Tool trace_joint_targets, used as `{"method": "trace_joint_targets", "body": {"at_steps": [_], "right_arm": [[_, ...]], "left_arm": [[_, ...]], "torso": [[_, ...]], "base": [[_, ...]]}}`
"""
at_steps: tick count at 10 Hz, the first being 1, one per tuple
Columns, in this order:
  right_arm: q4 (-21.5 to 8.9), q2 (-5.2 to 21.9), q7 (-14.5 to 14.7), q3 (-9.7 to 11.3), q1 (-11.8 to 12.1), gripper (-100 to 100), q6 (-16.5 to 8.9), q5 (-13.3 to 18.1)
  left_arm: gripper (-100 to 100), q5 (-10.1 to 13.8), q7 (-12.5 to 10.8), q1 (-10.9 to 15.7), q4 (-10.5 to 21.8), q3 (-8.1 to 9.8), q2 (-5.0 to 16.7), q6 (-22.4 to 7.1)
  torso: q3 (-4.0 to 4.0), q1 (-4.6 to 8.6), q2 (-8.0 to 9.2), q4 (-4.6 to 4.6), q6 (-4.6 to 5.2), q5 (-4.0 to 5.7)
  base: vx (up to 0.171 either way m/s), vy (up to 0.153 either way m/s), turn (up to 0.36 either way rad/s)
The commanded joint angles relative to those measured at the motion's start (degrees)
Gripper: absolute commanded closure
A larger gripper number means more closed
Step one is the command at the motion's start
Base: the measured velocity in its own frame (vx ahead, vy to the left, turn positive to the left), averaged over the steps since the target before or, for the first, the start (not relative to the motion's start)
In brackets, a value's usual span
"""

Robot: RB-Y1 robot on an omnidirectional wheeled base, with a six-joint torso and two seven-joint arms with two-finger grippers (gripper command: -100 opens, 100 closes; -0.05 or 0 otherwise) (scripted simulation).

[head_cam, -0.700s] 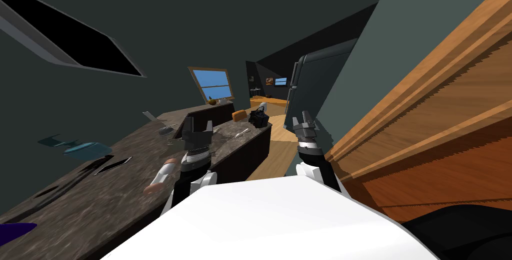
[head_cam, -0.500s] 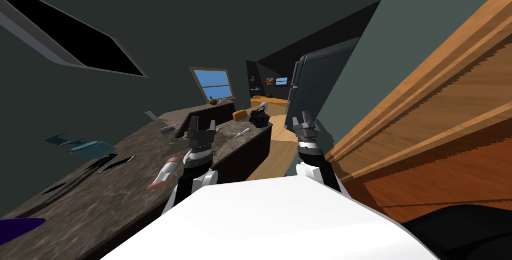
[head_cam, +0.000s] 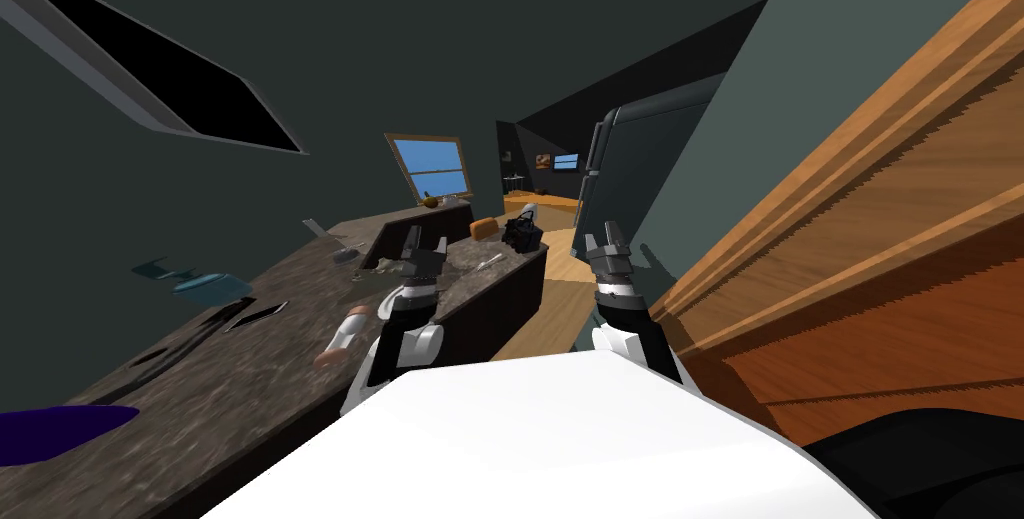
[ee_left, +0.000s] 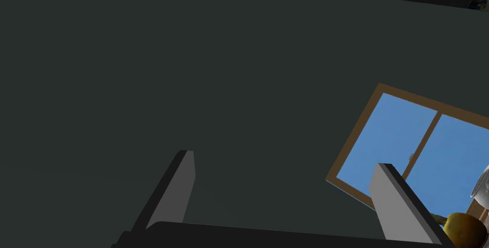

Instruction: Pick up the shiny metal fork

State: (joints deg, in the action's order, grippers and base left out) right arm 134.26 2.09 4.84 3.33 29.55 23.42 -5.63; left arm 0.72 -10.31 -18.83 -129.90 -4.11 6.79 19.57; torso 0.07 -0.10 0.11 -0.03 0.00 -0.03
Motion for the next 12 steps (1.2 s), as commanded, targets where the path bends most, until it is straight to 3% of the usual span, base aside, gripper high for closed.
{"method": "trace_joint_targets", "body": {"at_steps": [1, 2, 3, 4, 5, 6, 7, 8, 11, 12], "right_arm": [[0.0, 0.0, 0.0, 0.0, 0.0, 0, 0.0, 0.0], [0.0, 0.0, 0.0, 0.0, 0.0, 0, 0.0, 0.0], [0.0, 0.0, 0.0, 0.0, 0.0, 0, 0.0, 0.0], [0.0, 0.0, 0.0, 0.0, 0.0, 0, 0.0, 0.0], [0.0, 0.0, 0.0, 0.0, 0.0, 0, 0.0, 0.0], [0.0, 0.0, 0.0, 0.0, 0.0, 0, 0.0, 0.0], [0.0, 0.0, 0.0, 0.0, 0.0, 0, 0.0, 0.0], [0.0, 0.0, 0.0, 0.0, 0.0, 0, 0.0, 0.0], [0.0, 0.0, 0.0, 0.0, 0.0, 0, 0.0, 0.0], [0.0, 0.0, 0.0, 0.0, 0.0, 0, 0.0, 0.0]], "left_arm": [[-100, 0.5, -1.4, 2.6, 1.7, -0.34, 0.5, -2.9], [-100, 0.5, -1.4, 2.6, 1.7, -0.34, 0.5, -3.1], [-100, 1.0, -2.6, 5.0, 3.3, -0.61, 0.8, -5.3], [-100, 1.0, -2.6, 5.0, 3.3, -0.61, 0.8, -5.7], [-100, 1.4, -3.9, 7.6, 5.1, -0.88, 1.1, -8.1], [-100, 1.4, -3.9, 7.6, 5.1, -0.88, 1.1, -8.5], [-100, 2.0, -5.3, 9.9, 7.0, -1.15, 1.3, -10.6], [-100, 2.0, -5.3, 10.3, 7.0, -1.15, 1.3, -11.5], [-100, 3.1, -8.0, 15.4, 11.2, -1.65, 1.5, -16.4], [-100, 3.1, -8.0, 16.0, 11.2, -1.65, 1.5, -17.8]], "torso": [[0.0, 0.0, 0.0, 0.0, 0.0, 0.0], [-0.02, 0.01, -0.04, 0.01, 0.0, 0.0], [-0.03, 0.05, -0.06, 0.01, 0.0, 0.01], [-0.03, 0.03, -0.05, 0.01, 0.0, 0.01], [-0.03, 0.04, -0.04, 0.01, 0.0, 0.01], [-0.03, 0.02, -0.05, 0.01, 0.0, 0.01], [-0.03, 0.04, -0.06, 0.01, 0.0, 0.01], [-0.03, 0.01, -0.05, 0.01, 0.0, 0.0], [-0.04, 0.05, -0.06, 0.01, 0.0, 0.01], [-0.04, 0.04, -0.06, 0.02, -0.01, 0.01]], "base": [[-0.021, 0.021, 0.04], [-0.015, 0.014, 0.019], [-0.025, 0.019, 0.05], [-0.022, 0.016, 0.019], [-0.021, 0.025, 0.054], [-0.018, 0.018, 0.02], [-0.026, 0.025, 0.044], [-0.021, 0.02, 0.021], [-0.019, 0.019, 0.048], [-0.016, 0.014, 0.027]]}}
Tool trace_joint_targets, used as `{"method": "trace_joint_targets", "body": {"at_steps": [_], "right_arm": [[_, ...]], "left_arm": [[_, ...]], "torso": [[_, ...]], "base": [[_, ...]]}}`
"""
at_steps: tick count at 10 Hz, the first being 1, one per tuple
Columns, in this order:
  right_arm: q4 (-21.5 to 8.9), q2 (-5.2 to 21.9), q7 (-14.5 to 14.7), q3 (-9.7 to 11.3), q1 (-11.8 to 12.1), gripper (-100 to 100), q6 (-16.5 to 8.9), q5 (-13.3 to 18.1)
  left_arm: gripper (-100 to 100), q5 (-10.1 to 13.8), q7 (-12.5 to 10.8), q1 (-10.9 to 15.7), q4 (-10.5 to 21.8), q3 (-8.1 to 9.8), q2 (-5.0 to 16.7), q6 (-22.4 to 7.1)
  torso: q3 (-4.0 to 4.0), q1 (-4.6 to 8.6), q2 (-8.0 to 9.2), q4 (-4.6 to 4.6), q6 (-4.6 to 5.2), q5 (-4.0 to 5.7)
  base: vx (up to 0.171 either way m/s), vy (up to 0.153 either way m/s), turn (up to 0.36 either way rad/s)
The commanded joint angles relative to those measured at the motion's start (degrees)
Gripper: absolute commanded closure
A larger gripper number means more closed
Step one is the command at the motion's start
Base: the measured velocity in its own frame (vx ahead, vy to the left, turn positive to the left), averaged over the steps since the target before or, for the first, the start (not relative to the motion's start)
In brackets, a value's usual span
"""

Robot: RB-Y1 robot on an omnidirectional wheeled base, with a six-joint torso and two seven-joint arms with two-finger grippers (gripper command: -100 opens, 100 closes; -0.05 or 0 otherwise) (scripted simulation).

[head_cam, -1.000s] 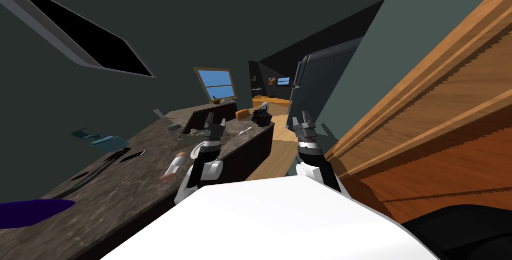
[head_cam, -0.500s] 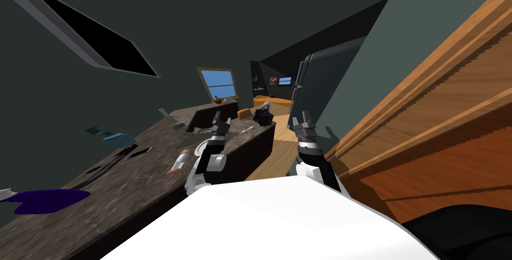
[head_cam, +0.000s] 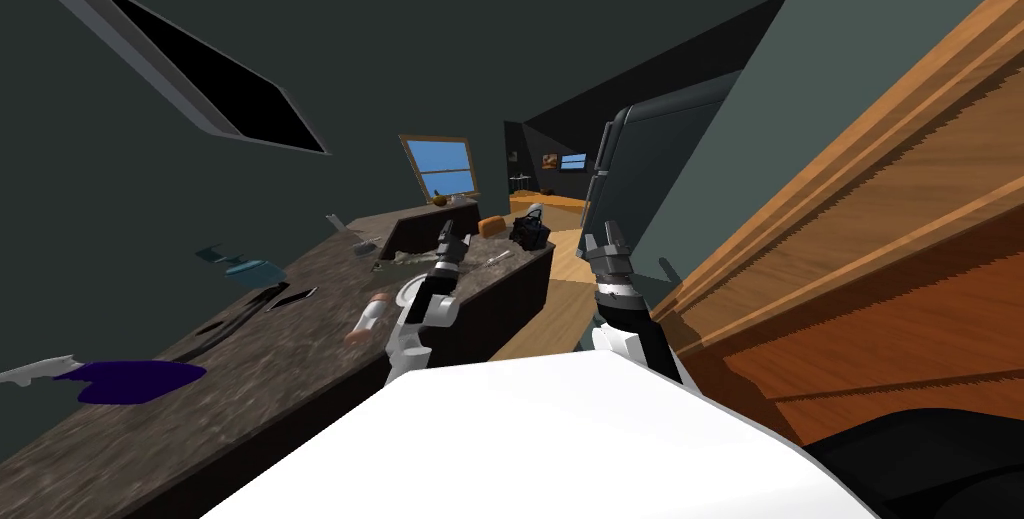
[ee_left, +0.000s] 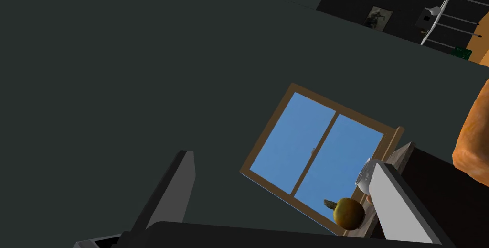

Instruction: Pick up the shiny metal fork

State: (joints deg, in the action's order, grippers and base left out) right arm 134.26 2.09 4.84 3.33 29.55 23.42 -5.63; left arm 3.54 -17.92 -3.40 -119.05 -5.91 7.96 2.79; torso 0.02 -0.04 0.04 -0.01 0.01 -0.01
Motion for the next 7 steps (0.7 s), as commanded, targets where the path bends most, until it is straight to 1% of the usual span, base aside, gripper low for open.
{"method": "trace_joint_targets", "body": {"at_steps": [1, 2, 3, 4, 5, 6, 7], "right_arm": [[0.0, 0.0, 0.0, 0.0, 0.0, 0, 0.0, 0.0], [0.0, 0.0, 0.0, 0.0, 0.0, 0, 0.0, 0.0], [0.0, 0.0, 0.0, 0.0, 0.0, 0, 0.0, 0.0], [0.0, 0.0, 0.0, 0.0, 0.0, 0, 0.0, 0.0], [0.0, 0.0, 0.0, 0.0, 0.0, 0, 0.0, 0.0], [0.0, 0.0, 0.0, 0.0, 0.0, 0, 0.0, 0.0], [0.0, 0.0, 0.0, 0.0, 0.0, 0, 0.0, 0.0]], "left_arm": [[-100, 0.9, -1.8, 2.9, 2.6, -0.07, 0.4, -2.9], [-100, 0.9, -1.8, 3.5, 2.6, -0.07, 0.4, -4.0], [-100, 0.9, -1.8, 3.5, 2.6, -0.07, 0.4, -4.3], [-100, 1.5, -3.2, 6.1, 5.1, -0.25, 0.4, -6.7], [-100, 1.5, -3.2, 6.6, 5.1, -0.25, 0.4, -7.7], [-100, 2.1, -4.5, 8.5, 6.9, -0.39, 0.4, -9.9], [-100, 2.1, -4.5, 9.6, 7.6, -0.39, 0.4, -11.2]], "torso": [[0.0, 0.0, 0.0, 0.0, 0.0, 0.0], [0.0, -0.02, 0.0, 0.0, -0.01, 0.0], [0.0, -0.01, 0.0, 0.0, -0.01, 0.0], [0.0, 0.01, -0.01, 0.0, -0.01, 0.0], [-0.01, -0.01, -0.01, 0.0, -0.02, 0.0], [0.0, 0.0, 0.0, 0.0, -0.01, 0.0], [-0.01, -0.01, -0.01, 0.01, -0.01, 0.0]], "base": [[-0.018, 0.018, 0.053], [-0.015, 0.015, 0.026], [-0.006, 0.009, -0.005], [-0.011, 0.014, 0.058], [-0.013, 0.014, 0.039], [-0.014, 0.018, 0.064], [-0.009, 0.012, 0.026]]}}
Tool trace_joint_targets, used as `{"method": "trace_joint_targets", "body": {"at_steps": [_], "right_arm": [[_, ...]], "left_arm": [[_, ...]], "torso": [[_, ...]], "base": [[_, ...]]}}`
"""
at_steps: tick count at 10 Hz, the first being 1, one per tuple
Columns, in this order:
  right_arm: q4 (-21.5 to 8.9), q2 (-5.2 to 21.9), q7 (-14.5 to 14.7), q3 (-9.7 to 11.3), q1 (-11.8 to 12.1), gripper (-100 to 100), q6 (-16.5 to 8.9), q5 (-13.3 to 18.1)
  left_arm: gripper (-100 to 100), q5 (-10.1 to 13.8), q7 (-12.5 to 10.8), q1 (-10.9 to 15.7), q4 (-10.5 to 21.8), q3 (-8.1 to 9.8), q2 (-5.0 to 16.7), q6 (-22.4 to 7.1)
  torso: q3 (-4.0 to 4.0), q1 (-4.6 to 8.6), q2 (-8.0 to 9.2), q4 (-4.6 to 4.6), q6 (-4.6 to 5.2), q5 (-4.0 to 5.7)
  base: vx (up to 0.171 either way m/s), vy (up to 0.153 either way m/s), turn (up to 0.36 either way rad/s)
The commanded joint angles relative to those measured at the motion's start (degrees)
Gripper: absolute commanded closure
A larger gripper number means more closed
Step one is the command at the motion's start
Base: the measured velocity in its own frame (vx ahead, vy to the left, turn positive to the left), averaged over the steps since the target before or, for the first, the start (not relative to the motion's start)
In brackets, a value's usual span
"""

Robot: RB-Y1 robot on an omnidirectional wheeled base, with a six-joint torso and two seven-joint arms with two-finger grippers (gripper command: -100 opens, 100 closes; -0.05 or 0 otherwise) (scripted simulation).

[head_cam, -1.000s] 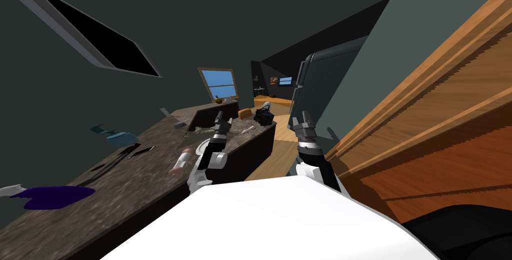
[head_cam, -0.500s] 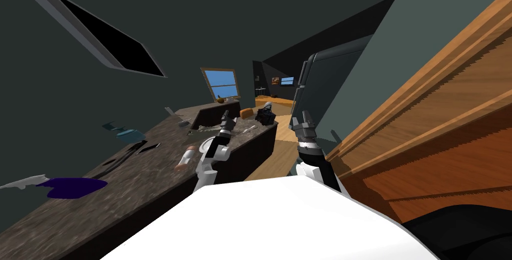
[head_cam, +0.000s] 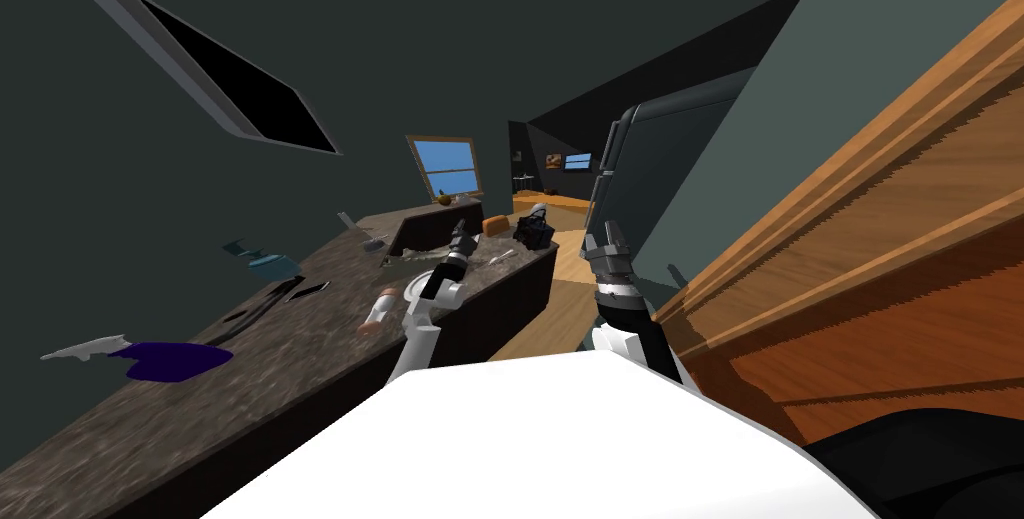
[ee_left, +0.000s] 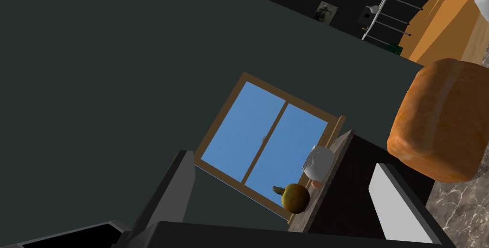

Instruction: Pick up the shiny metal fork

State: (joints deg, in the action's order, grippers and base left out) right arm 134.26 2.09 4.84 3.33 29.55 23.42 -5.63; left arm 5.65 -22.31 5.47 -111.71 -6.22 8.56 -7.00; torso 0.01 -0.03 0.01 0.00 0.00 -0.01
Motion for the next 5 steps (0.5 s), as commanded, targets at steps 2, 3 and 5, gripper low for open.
{"method": "trace_joint_targets", "body": {"at_steps": [2, 3, 5], "right_arm": [[0.0, 0.0, 0.0, 0.0, 0.0, 0, 0.0, 0.0], [0.0, 0.0, 0.0, 0.0, 0.0, 0, 0.0, 0.0], [0.0, 0.0, 0.0, 0.0, 0.0, 0, 0.0, 0.0]], "left_arm": [[-100, 0.7, -1.5, 3.8, 3.0, -0.18, -0.2, -4.7], [-100, 1.3, -2.7, 5.9, 5.0, -0.22, -0.2, -6.6], [-100, 1.3, -2.7, 6.9, 5.9, -0.22, -0.2, -8.6]], "torso": [[0.0, 0.0, 0.0, 0.0, -0.01, 0.0], [0.0, 0.01, 0.0, 0.0, -0.01, 0.0], [-0.01, 0.02, -0.01, 0.0, 0.0, 0.01]], "base": [[-0.01, 0.012, 0.045], [-0.007, 0.011, 0.074], [-0.002, 0.003, 0.014]]}}
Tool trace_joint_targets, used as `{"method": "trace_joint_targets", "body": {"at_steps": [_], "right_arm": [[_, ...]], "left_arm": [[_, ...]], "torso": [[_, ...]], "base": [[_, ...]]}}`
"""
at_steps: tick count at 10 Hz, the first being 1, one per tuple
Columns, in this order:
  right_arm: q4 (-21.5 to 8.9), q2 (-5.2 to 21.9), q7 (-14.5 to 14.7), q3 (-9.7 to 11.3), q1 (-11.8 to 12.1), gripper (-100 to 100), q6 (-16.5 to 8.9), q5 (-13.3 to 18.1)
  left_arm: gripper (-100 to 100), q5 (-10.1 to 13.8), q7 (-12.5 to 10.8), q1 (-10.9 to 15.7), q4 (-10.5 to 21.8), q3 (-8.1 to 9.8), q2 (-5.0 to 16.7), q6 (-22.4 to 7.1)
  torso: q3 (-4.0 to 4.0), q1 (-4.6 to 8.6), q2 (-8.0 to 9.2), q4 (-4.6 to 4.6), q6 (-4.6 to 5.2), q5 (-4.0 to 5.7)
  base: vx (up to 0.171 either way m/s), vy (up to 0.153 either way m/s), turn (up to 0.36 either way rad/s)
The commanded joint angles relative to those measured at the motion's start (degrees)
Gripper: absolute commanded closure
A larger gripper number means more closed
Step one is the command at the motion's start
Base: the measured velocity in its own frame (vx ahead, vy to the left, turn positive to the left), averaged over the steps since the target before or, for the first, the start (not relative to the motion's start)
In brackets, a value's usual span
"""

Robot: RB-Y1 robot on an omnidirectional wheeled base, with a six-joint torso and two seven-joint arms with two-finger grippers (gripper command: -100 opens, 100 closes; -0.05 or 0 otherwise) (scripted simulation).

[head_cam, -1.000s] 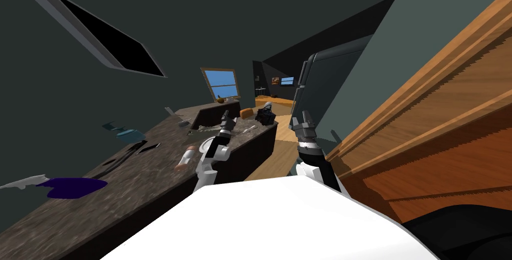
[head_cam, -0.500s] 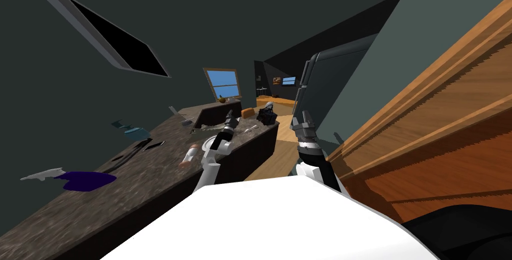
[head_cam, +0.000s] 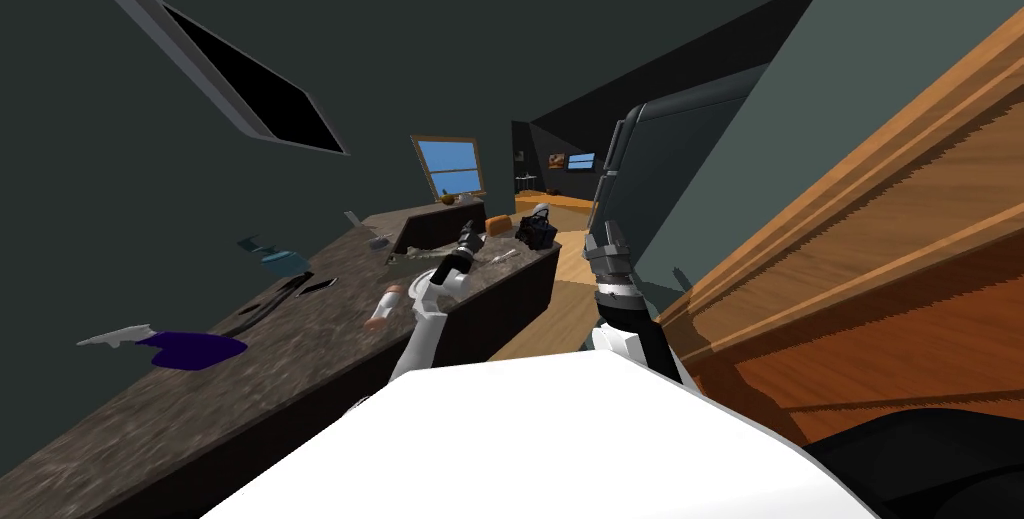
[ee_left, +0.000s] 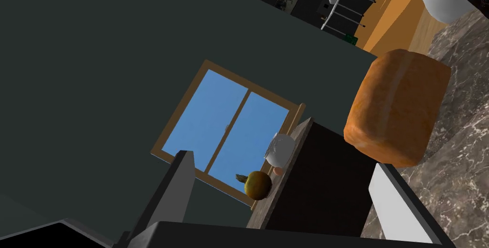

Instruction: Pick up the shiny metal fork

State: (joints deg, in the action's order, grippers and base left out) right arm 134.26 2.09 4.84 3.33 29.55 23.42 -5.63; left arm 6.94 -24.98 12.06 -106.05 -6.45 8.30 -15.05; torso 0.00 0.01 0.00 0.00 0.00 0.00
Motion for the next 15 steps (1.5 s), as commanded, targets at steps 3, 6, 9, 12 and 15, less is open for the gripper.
{"method": "trace_joint_targets", "body": {"at_steps": [3, 6, 9, 12, 15], "right_arm": [[0.0, 0.0, 0.0, 0.0, 0.0, 0, 0.0, 0.0], [0.0, 0.0, 0.0, 0.0, 0.0, 0, 0.0, 0.0], [0.0, 0.0, 0.0, 0.0, 0.0, 0, 0.0, 0.0], [0.0, 0.0, 0.0, 0.0, 0.0, 0, 0.0, 0.0], [0.0, 0.0, 0.0, 0.0, 0.0, 0, 0.0, 0.0]], "left_arm": [[-100, 1.4, -2.4, 5.8, 5.2, 0.08, -0.1, -6.4], [-100, 2.2, -3.4, 9.2, 9.8, 0.21, -0.1, -11.4], [-100, 2.9, -4.4, 12.1, 13.2, 0.39, -0.2, -15.1], [-100, 3.6, -5.2, 14.8, 16.7, 0.63, -0.2, -18.6], [-100, 5.0, -6.7, 20.1, 22.5, 1.26, -0.3, -24.0]], "torso": [[-0.01, 0.0, -0.01, 0.0, 0.0, 0.0], [-0.03, 0.02, -0.05, 0.01, -0.01, 0.0], [-0.03, 0.03, -0.05, 0.02, 0.0, 0.01], [-0.03, 0.04, -0.04, 0.02, -0.01, 0.01], [-0.04, 0.06, -0.07, 0.02, 0.0, 0.01]], "base": [[0.0, 0.004, 0.058], [0.006, -0.001, 0.047], [0.008, -0.005, 0.031], [0.01, -0.007, 0.036], [0.016, -0.015, 0.056]]}}
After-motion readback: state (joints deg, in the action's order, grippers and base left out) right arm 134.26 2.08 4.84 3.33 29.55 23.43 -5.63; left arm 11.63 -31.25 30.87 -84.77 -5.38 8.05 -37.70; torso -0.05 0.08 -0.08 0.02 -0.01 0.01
